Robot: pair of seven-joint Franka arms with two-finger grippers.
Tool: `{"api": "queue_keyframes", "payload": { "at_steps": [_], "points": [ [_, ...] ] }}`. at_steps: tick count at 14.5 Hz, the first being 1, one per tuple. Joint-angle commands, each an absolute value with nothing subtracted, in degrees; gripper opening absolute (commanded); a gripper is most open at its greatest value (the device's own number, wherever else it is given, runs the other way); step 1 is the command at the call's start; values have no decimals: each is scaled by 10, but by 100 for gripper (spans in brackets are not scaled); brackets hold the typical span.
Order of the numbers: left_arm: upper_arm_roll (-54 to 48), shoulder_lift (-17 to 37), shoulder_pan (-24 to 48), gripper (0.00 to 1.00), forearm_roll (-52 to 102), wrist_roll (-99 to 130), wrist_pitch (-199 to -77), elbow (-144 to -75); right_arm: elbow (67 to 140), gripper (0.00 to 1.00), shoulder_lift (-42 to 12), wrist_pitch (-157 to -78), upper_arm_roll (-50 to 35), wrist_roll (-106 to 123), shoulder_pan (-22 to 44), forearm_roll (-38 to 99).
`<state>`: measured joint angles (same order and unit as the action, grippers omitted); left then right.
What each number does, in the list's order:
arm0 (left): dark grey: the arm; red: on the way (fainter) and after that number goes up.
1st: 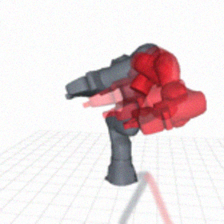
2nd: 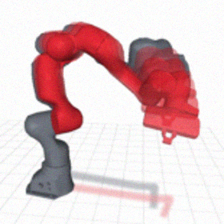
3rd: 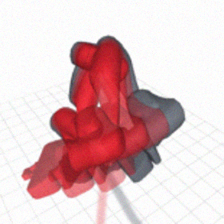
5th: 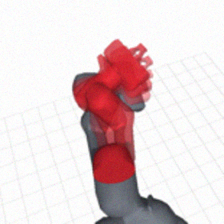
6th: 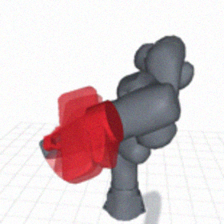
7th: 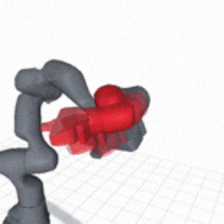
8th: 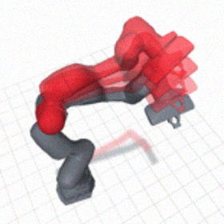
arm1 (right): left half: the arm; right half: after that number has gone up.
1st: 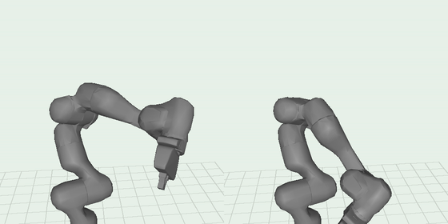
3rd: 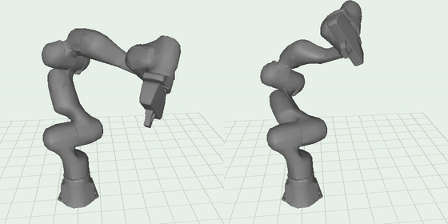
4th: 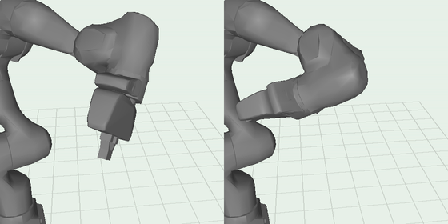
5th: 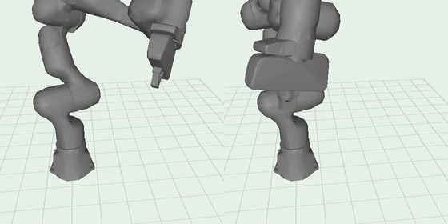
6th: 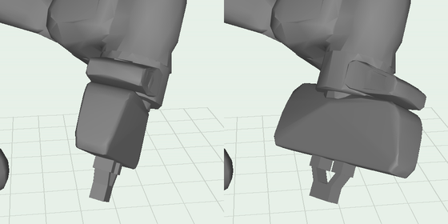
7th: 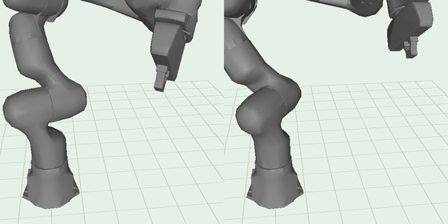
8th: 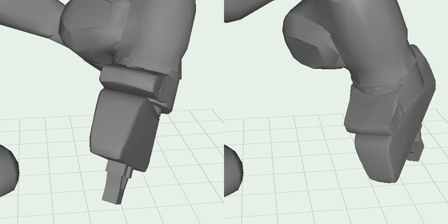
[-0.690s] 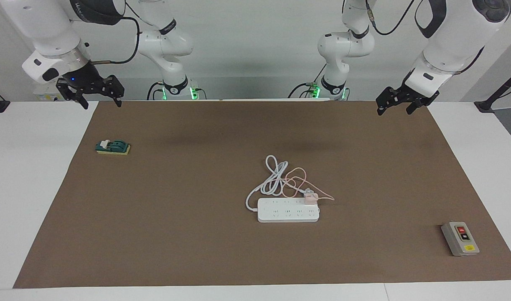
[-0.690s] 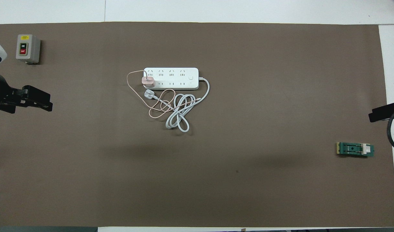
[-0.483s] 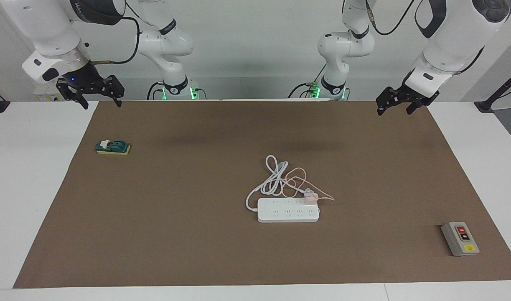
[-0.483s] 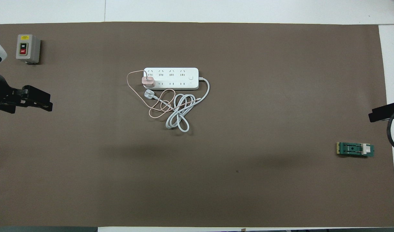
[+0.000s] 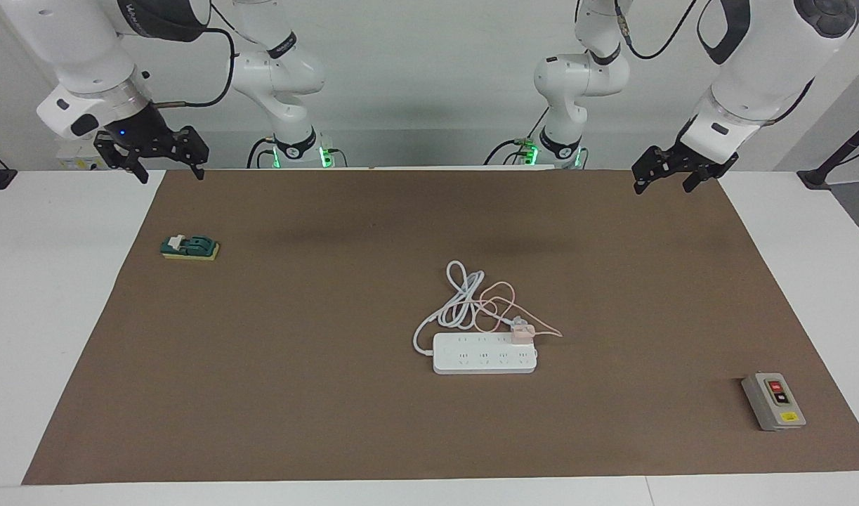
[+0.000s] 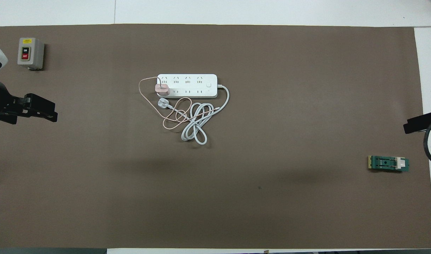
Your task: Unplug charger and place it aside
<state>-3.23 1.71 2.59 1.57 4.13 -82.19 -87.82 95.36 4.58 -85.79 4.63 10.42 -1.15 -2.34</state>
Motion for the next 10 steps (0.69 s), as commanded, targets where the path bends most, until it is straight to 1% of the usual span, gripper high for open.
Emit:
{"api": "queue_keyframes", "payload": {
  "at_steps": [1, 7, 8, 10],
  "points": [
    [-31, -4, 25, 100, 20, 38, -831, -903, 953, 100, 47, -847, 43, 118, -18, -32],
    [-31, -4, 25, 100, 20, 38, -831, -903, 959, 100, 45, -853, 42, 82, -13, -22],
    [-31, -4, 25, 100, 20, 38, -831, -903, 960, 100, 40, -858, 42, 48, -4, -8],
    [-31, -4, 25, 100, 20, 38, -831, -903, 982, 100, 37, -890, 42, -35, 23, 24]
  ]
}}
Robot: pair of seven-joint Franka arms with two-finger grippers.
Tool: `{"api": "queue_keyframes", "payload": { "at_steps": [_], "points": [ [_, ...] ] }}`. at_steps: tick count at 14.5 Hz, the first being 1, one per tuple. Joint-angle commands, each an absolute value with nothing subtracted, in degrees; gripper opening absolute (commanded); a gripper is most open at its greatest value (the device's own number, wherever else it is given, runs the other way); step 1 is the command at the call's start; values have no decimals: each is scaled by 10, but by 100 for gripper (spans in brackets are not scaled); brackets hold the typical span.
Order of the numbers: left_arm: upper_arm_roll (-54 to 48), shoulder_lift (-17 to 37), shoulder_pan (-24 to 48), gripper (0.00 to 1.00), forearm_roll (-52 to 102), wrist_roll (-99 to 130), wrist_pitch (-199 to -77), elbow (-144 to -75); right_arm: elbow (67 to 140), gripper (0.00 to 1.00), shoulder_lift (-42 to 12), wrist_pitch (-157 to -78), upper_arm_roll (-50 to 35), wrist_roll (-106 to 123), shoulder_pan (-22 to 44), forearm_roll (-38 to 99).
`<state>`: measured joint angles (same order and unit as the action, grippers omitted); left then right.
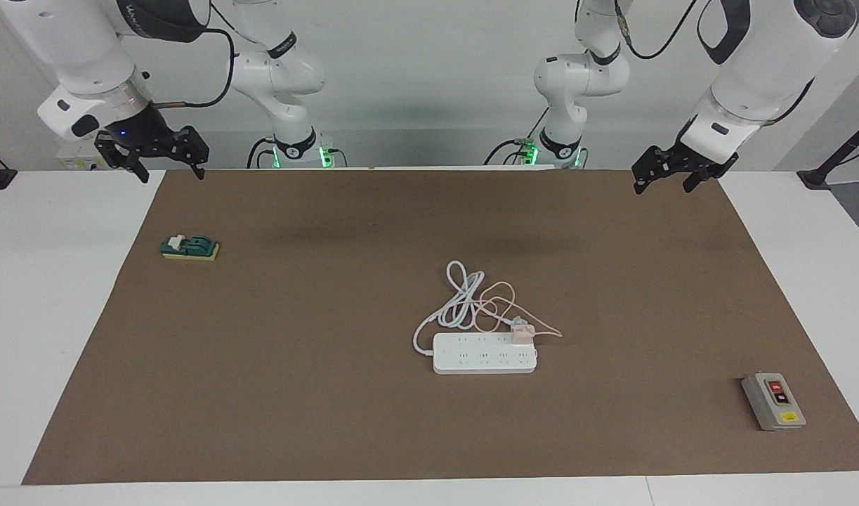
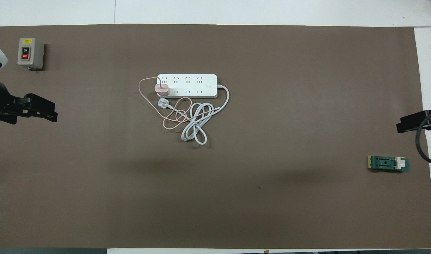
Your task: Unplug charger and place it aside
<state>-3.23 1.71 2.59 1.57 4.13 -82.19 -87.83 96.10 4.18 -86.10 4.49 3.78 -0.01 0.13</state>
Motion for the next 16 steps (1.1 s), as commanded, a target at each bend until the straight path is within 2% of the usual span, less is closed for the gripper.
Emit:
{"api": "queue_keyframes", "payload": {
  "at_steps": [1, 7, 12, 14, 16],
  "points": [
    [-31, -4, 25, 100, 20, 37, -834, -903, 983, 100, 26, -899, 42, -80, 40, 35],
    [-29, -4, 24, 100, 20, 52, -831, -904, 976, 100, -70, -1005, 42, -365, 115, 182],
    [-29, -9, 21, 100, 19, 152, -853, -922, 959, 100, -146, -1112, 42, -565, 182, 298],
    [-30, 1, 21, 100, 20, 238, -866, -925, 925, 100, -203, -1142, 42, -633, 210, 339],
    [-31, 39, 29, 100, 23, 375, -881, -916, 868, 100, -270, -1162, 42, -703, 228, 362]
  ]
}}
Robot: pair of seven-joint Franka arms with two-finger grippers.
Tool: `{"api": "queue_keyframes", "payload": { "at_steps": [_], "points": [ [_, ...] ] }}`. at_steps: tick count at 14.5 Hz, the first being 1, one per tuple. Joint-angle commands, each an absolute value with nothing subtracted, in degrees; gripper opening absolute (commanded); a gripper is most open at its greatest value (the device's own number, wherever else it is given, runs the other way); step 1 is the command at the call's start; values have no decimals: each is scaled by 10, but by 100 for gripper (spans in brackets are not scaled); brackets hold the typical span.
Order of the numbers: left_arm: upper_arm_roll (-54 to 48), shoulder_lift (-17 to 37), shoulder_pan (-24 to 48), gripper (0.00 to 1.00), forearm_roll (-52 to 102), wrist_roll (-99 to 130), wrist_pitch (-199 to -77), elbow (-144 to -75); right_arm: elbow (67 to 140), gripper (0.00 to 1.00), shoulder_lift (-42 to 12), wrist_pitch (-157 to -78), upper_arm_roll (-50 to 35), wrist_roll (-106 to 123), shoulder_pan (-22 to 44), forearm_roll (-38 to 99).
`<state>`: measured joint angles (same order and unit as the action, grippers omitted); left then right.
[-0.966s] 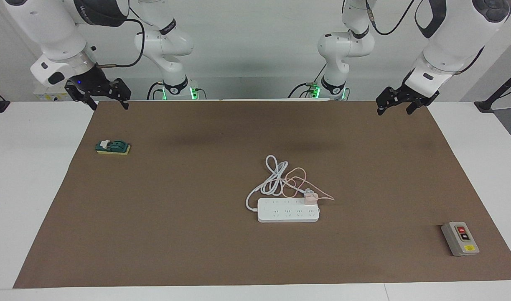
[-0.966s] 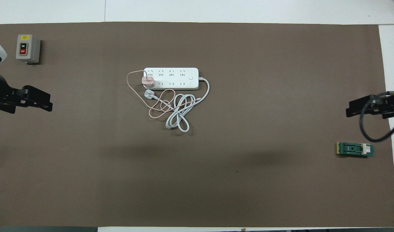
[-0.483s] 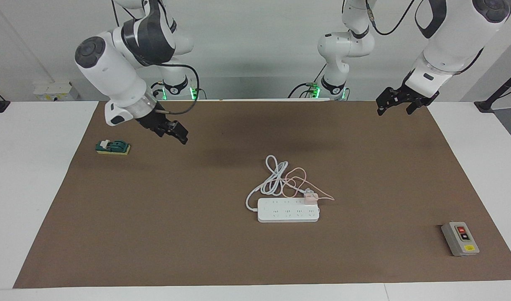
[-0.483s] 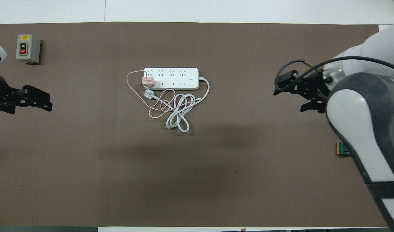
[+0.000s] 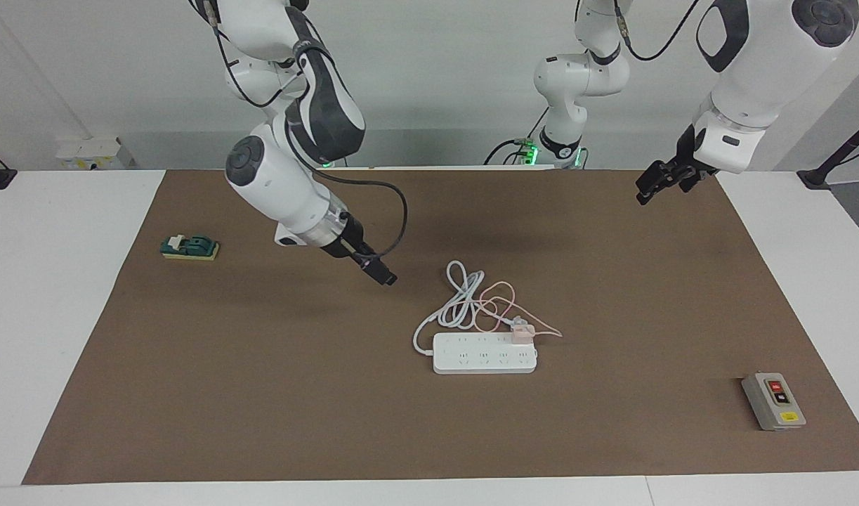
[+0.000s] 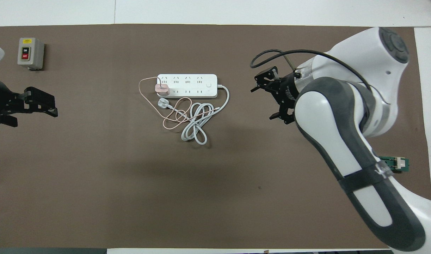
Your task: Unplug charger and place it aside
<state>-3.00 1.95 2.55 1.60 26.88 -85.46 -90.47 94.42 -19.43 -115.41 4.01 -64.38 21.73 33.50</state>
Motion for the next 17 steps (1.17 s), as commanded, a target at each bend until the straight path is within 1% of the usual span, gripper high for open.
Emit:
{"api": "queue_keyframes", "payload": {
  "at_steps": [1, 2, 4, 6, 8, 9, 10, 12, 15, 17],
  "points": [
    [-33, 60, 32, 100, 34, 461, -901, -912, 853, 100, -294, -1177, 42, -727, 233, 383],
    [-33, 76, 35, 100, 56, 554, -944, -916, 847, 100, -318, -1196, 42, -747, 243, 414],
    [-31, 118, 73, 100, 58, 687, -990, -911, 843, 100, -346, -1230, 42, -760, 252, 449],
    [-32, 145, 84, 100, 60, 774, -1053, -911, 839, 100, -365, -1240, 42, -776, 250, 488],
    [-32, 178, 102, 100, 59, 843, -1090, -909, 780, 100, -412, -1233, 42, -811, 245, 506],
    [-31, 203, 114, 100, 57, 859, -1094, -895, 760, 100, -434, -1232, 42, -823, 244, 507],
    [-29, 237, 136, 100, 55, 887, -1093, -857, 746, 100, -448, -1231, 42, -824, 244, 508],
    [-26, 306, 151, 100, 51, 977, -1099, -791, 737, 100, -464, -1231, 41, -824, 247, 506],
    [-20, 333, 177, 100, 49, 989, -1139, -793, 706, 100, -488, -1220, 41, -824, 245, 506],
    [-15, 330, 184, 100, 49, 1011, -1156, -809, 705, 100, -492, -1221, 42, -823, 245, 506]
  ]
}}
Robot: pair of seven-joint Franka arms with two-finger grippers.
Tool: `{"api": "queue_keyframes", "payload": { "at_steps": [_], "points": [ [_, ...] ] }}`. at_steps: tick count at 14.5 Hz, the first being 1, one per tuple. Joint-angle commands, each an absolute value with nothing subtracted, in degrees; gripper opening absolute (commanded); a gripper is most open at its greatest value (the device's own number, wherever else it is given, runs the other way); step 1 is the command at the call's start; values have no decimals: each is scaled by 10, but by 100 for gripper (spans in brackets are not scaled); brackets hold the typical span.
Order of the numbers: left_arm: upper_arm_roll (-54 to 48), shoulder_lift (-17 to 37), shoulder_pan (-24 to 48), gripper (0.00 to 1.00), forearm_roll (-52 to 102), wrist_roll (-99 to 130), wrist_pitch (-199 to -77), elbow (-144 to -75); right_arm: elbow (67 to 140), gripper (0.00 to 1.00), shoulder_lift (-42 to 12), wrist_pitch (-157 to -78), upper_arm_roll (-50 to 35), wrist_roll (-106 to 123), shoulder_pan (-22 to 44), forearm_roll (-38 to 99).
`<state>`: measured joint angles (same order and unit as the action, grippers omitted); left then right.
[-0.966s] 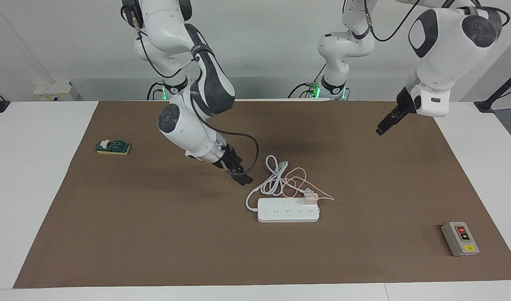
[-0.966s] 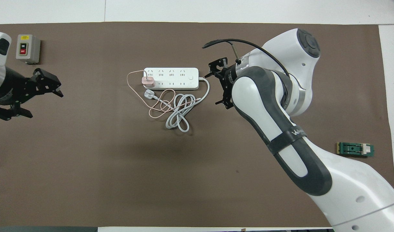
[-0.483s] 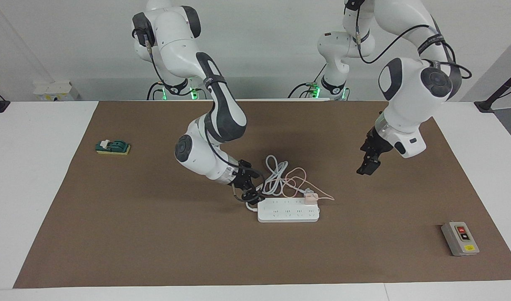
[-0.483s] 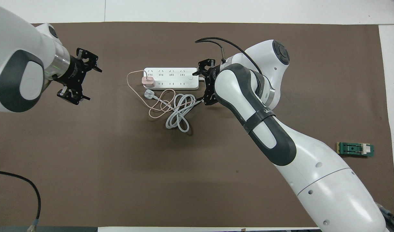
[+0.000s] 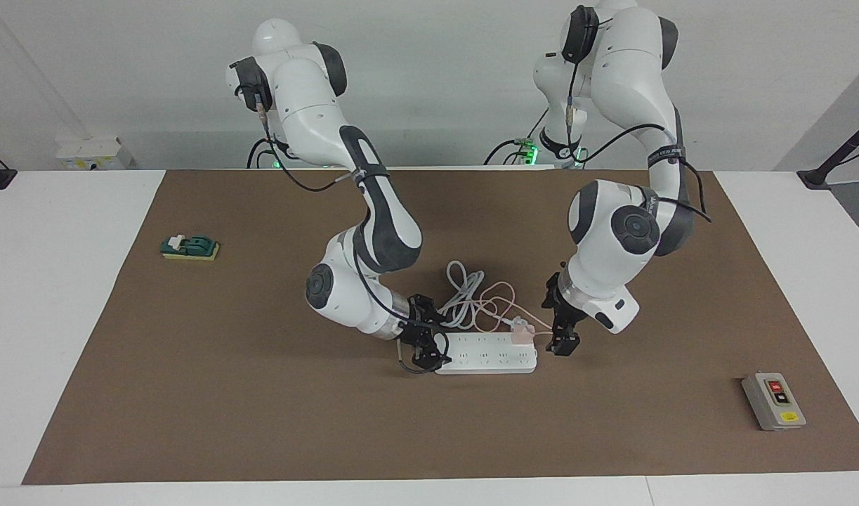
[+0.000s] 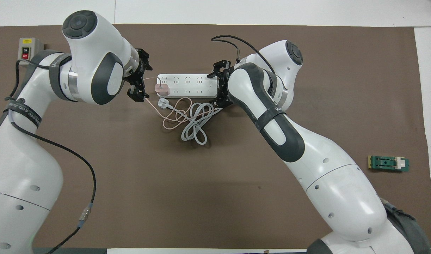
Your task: Unplug charger and place it aside
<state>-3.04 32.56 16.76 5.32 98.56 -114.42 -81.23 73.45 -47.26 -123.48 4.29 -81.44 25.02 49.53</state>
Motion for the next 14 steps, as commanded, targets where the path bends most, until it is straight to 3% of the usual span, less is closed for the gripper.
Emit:
{"api": "queue_keyframes", "payload": {
  "at_steps": [1, 12, 13, 14],
  "points": [
    [-15, 329, 185, 100, 49, 1015, -1165, -816, 704, 100, -496, -1222, 42, -823, 248, 505],
    [-15, 321, 207, 100, 35, 1030, -1237, -878, 652, 100, -532, -1222, 44, -813, 243, 479],
    [-15, 321, 207, 94, 35, 1030, -1237, -881, 652, 100, -533, -1225, 43, -808, 243, 476],
    [-15, 321, 207, 78, 35, 1030, -1235, -881, 653, 100, -534, -1229, 43, -808, 244, 476]
  ]
}}
